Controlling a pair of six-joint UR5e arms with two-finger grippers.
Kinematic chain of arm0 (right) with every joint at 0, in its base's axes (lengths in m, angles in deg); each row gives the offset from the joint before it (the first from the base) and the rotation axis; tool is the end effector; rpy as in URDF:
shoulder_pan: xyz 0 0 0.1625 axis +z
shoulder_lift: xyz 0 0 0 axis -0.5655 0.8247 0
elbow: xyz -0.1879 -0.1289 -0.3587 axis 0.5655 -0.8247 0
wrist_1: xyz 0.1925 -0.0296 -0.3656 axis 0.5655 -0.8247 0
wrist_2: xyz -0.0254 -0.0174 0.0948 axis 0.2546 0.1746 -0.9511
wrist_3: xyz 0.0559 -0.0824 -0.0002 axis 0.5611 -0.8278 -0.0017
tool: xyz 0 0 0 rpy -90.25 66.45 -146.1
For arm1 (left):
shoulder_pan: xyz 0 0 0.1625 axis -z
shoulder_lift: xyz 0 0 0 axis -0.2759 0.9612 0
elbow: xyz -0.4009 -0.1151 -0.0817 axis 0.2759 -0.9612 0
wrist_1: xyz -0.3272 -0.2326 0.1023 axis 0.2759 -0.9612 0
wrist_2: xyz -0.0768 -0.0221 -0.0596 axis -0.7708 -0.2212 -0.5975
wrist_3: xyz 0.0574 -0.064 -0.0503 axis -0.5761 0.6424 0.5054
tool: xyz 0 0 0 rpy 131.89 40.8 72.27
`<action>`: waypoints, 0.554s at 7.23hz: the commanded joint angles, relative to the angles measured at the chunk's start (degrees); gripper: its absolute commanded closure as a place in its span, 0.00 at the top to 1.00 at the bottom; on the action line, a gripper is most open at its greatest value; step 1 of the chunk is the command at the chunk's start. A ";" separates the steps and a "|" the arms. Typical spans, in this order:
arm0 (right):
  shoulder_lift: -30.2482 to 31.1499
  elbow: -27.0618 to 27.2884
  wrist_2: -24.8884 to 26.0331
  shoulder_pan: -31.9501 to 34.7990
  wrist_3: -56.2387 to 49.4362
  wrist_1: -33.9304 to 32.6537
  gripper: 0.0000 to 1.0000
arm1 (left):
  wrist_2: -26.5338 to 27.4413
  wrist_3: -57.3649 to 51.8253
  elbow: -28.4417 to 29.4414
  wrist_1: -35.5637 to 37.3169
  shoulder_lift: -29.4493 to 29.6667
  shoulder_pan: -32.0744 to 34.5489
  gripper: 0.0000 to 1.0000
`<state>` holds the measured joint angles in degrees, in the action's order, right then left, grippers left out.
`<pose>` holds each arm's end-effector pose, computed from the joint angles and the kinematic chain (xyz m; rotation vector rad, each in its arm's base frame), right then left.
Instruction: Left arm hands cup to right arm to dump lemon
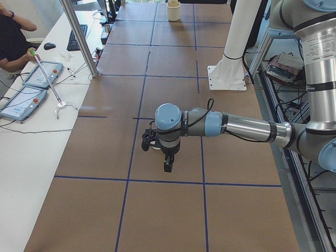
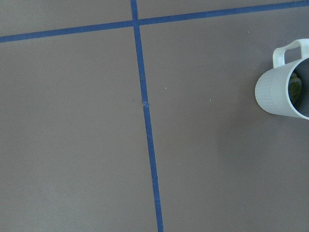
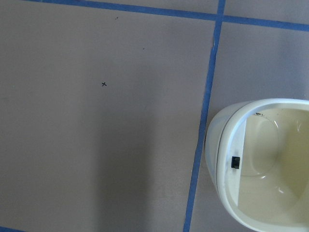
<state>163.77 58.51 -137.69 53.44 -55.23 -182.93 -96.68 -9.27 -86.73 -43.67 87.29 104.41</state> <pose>0.0463 -0.3729 0.5976 0.0302 -0.8269 -0.1446 -0.0512 -0.3884 0.5808 0.0486 0.7979 0.1363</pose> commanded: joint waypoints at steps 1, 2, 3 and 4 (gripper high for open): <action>-0.11 0.60 0.00 -0.07 -0.09 0.03 1.00 | -0.04 0.33 0.43 -5.65 -0.09 -0.24 1.00; -0.20 0.68 0.00 -0.07 -0.10 0.03 1.00 | -0.04 0.42 0.70 -5.77 -0.18 -0.33 1.00; -0.28 1.03 0.00 -0.07 -0.01 0.03 1.00 | -0.04 2.77 0.70 -5.77 -0.10 -0.51 1.00; -0.46 1.12 -0.09 -0.07 -0.01 0.03 1.00 | 0.05 8.54 0.79 -6.81 -0.01 -2.77 1.00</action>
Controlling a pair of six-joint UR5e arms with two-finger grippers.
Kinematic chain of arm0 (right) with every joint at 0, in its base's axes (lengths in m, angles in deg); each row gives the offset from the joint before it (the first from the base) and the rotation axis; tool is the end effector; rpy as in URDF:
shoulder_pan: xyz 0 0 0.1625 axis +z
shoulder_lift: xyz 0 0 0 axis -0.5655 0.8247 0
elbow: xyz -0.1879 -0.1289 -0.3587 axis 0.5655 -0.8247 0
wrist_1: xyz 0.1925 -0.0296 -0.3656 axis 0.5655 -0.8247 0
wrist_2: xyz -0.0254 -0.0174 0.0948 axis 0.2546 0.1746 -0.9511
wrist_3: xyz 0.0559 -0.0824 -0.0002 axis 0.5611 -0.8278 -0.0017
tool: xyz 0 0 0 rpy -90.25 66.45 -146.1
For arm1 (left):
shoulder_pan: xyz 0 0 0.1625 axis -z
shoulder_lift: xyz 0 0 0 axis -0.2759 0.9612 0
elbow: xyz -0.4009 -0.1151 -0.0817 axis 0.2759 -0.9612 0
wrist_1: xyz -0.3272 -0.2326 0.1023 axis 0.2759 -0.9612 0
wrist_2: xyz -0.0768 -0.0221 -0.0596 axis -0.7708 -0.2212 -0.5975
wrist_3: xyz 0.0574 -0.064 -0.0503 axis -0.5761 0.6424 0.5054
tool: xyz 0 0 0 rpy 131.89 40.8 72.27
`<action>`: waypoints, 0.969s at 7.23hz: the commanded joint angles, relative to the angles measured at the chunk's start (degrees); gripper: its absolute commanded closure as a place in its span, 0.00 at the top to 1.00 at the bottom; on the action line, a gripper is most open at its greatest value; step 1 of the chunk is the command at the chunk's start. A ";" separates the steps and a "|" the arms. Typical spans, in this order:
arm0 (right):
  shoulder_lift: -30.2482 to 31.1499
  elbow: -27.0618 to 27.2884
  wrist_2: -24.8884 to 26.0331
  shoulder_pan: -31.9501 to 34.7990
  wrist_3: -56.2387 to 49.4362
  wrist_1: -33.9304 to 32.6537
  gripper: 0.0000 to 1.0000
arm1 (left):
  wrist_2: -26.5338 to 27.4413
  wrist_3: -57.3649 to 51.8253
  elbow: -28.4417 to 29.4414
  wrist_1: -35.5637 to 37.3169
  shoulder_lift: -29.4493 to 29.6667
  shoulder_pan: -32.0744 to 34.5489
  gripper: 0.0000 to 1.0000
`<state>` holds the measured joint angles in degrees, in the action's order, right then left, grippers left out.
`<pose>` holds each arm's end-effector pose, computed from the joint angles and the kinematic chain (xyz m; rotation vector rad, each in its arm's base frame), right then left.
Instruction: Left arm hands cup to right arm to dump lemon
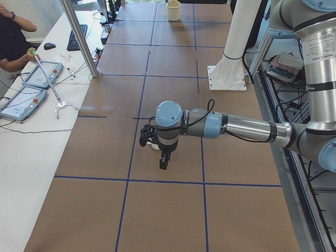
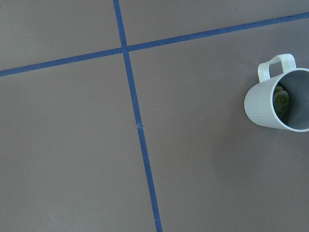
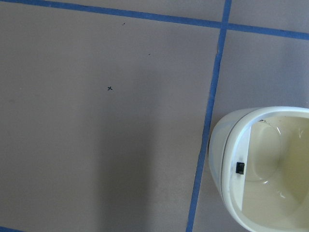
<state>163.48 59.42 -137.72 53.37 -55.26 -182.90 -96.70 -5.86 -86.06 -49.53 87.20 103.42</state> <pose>0.0457 -0.3755 0.5878 0.0501 -0.8267 -0.1551 -0.0442 -0.3950 0.5765 0.1022 0.7985 0.1318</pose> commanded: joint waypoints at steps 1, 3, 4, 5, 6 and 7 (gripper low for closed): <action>-0.18 0.65 -0.68 0.00 0.12 0.00 1.00 | -0.02 9.88 0.38 -5.15 0.52 -5.37 1.00; -0.26 0.83 -1.21 -0.09 -0.06 0.00 1.00 | 0.68 26.99 2.47 -17.09 0.70 -13.64 1.00; -0.35 0.83 -2.34 -0.18 -0.06 0.00 1.00 | 1.73 29.94 4.32 -20.45 2.35 -16.89 1.00; -0.35 0.83 -3.22 -0.27 -0.06 0.00 1.00 | 6.09 32.40 7.03 -20.83 5.41 -20.23 1.00; -0.35 0.83 -3.23 -0.27 0.20 0.00 1.00 | 6.66 34.34 10.63 -21.01 9.01 -20.70 1.00; -0.35 0.83 -3.32 -0.27 0.29 0.00 1.00 | 6.66 34.54 12.14 -21.01 10.09 -21.66 1.00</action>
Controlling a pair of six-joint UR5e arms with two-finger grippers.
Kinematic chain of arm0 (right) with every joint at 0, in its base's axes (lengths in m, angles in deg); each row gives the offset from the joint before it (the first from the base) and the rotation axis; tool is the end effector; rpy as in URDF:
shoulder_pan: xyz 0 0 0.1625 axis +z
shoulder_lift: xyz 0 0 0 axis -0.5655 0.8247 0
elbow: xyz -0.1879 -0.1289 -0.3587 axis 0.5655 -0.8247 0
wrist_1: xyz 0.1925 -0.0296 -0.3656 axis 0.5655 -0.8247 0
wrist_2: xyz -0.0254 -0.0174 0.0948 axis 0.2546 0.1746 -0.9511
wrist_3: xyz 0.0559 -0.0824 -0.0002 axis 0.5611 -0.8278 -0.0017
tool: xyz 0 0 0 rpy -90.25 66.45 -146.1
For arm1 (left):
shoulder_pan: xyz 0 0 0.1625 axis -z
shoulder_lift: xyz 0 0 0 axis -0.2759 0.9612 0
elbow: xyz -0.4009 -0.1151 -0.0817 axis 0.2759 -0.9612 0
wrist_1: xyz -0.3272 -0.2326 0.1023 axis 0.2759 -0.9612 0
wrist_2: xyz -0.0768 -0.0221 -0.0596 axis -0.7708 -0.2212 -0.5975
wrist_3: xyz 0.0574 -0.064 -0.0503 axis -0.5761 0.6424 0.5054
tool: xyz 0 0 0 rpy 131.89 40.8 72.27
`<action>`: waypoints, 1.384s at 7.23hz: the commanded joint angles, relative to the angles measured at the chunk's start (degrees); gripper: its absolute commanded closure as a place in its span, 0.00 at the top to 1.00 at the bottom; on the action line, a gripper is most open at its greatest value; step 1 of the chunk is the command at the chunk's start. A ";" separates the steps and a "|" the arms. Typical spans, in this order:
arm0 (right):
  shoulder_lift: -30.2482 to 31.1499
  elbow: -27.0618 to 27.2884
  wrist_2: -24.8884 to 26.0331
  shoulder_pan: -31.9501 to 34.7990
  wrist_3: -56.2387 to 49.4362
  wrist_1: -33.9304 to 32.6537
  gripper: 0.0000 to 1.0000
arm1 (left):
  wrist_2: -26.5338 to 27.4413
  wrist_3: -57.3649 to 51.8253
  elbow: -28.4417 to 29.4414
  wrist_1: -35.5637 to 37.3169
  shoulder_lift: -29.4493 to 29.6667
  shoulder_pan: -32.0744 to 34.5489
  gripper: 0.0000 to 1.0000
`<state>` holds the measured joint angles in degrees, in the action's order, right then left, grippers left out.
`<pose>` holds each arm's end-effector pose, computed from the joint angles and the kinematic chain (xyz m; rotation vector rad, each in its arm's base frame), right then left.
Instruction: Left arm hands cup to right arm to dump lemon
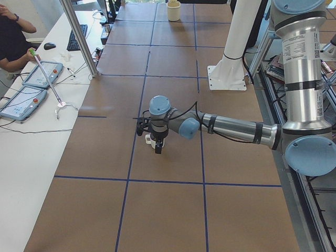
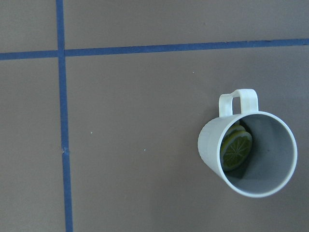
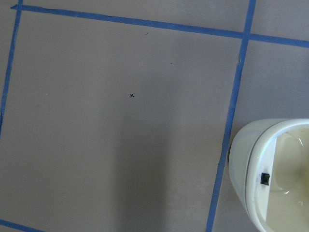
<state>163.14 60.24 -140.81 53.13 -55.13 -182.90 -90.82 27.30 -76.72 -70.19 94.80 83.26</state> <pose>0.0405 -0.3781 0.5745 0.0683 -0.8802 -0.1650 0.1160 -0.4564 0.5668 0.0683 0.7992 0.0267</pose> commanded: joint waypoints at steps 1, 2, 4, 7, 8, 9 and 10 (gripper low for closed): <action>0.00 0.00 -0.22 -0.11 0.16 0.00 1.00 | 0.78 1.37 3.17 -0.35 2.50 -2.20 1.00; 0.00 -0.08 -0.14 -0.20 0.16 0.09 1.00 | 0.60 1.46 3.60 -0.35 2.50 -2.99 1.00; 0.00 0.00 -0.14 -0.20 0.25 0.00 1.00 | 0.51 1.81 5.10 -0.35 3.99 -4.92 1.00; 0.00 0.00 -0.14 -0.20 0.16 0.09 1.00 | 0.69 1.81 6.16 -0.44 4.34 -6.86 0.55; 0.00 0.00 -0.14 -0.20 0.25 0.09 1.00 | 0.77 1.81 6.24 -0.44 4.78 -6.95 0.33; 0.00 0.00 -0.14 -0.20 0.16 0.09 1.00 | 0.78 1.81 6.33 -0.44 4.87 -6.95 0.07; 0.00 0.09 -0.14 -0.20 0.16 0.09 1.00 | 0.69 2.86 5.99 -0.44 4.96 -6.95 0.00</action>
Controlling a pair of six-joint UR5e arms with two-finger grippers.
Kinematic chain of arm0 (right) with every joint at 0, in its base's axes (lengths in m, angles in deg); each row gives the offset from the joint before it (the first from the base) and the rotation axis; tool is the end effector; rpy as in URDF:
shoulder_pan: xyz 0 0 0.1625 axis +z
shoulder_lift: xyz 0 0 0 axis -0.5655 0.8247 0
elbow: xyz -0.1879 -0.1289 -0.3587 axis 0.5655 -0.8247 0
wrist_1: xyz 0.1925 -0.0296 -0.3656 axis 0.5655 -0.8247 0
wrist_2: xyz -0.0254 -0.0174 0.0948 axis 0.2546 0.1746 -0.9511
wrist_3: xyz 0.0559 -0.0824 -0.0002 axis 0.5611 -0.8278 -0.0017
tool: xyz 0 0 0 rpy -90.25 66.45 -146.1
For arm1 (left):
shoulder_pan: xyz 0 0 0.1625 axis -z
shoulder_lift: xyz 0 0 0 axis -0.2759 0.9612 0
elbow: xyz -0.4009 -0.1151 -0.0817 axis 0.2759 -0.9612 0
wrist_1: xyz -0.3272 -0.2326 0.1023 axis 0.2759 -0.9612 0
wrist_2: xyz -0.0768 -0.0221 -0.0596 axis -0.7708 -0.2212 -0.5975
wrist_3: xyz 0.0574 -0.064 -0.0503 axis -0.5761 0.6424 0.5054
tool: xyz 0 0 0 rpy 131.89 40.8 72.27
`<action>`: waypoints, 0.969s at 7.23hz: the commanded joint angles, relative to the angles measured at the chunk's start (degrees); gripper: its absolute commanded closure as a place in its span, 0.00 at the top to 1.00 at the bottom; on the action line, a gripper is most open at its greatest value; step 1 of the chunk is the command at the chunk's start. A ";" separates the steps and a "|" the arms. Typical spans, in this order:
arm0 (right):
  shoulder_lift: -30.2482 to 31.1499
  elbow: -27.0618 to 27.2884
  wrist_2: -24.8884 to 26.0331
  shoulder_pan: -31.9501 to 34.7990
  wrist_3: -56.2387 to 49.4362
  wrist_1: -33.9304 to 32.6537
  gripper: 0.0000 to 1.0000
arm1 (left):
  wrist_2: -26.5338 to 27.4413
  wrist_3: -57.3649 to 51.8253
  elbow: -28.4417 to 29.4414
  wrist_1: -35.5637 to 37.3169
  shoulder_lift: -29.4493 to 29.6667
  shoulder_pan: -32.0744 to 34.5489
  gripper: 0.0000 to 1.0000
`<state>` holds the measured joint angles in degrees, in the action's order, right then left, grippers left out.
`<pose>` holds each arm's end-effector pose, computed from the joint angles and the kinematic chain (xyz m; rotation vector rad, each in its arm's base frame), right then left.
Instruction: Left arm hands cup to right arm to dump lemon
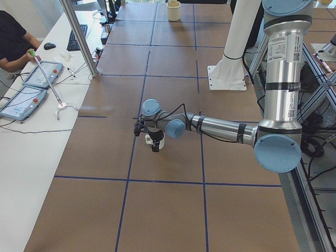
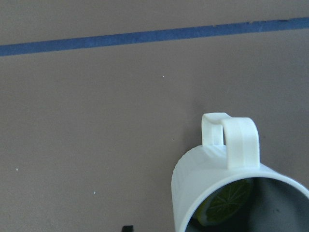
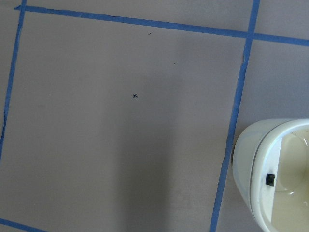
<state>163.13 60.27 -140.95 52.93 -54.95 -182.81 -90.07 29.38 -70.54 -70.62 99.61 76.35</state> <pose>0.0390 -0.3784 0.5739 0.0675 -0.8828 -0.1663 0.1873 -0.4713 0.5813 -0.0012 0.7844 0.0978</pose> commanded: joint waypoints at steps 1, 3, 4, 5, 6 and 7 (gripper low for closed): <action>-0.09 0.93 -0.35 -0.09 0.07 0.00 1.00 | -0.14 3.93 -0.80 -0.70 1.46 -0.04 0.00; -4.28 1.82 -0.97 -3.33 0.41 0.00 1.00 | 0.12 11.49 -3.95 -1.85 5.58 -0.30 0.00; -8.48 1.82 -0.71 -4.30 3.81 0.00 1.00 | 0.04 16.56 -5.28 -0.89 8.91 -2.30 0.00; -12.88 1.90 0.51 -6.22 8.81 0.09 1.00 | 0.21 23.66 -6.51 2.77 13.82 -4.50 0.00; -17.36 2.60 4.70 -8.85 14.42 2.44 1.00 | 0.38 27.74 -8.09 8.64 19.17 -6.00 0.00; -17.93 2.70 11.36 -13.84 25.97 13.60 1.00 | 0.56 28.56 -9.23 14.88 23.93 -7.23 0.00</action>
<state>147.83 62.65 -136.23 44.07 -40.42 -178.56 -89.72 54.90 -78.18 -62.80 117.48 70.87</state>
